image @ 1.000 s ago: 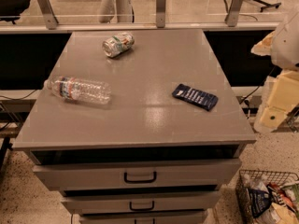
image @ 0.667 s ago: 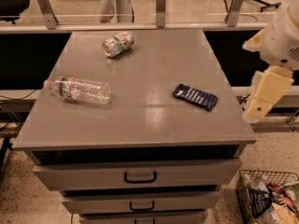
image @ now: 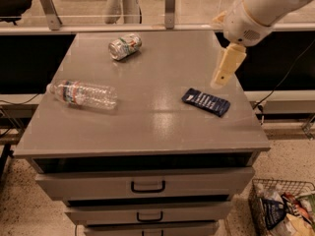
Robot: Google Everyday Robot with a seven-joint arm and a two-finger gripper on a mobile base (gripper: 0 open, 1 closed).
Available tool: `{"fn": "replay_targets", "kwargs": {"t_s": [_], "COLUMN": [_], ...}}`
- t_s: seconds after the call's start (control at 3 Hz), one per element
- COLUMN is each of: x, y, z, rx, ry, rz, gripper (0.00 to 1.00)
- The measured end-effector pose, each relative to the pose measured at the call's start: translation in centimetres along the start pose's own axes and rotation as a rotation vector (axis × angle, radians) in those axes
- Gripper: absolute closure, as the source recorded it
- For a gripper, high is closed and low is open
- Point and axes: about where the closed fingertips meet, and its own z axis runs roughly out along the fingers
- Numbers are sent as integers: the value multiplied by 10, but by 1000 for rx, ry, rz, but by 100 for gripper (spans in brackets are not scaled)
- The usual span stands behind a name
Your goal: Move 7up can near water bottle
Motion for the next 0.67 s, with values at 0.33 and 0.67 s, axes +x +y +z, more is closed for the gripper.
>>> {"fn": "replay_targets", "kwargs": {"t_s": [0.33, 0.67], "x": [-24, -30], "y": [-51, -69], "z": [24, 10], "rx": [34, 80], "ry": [-72, -92], "rz": [-103, -114], "gripper": [0, 0]}}
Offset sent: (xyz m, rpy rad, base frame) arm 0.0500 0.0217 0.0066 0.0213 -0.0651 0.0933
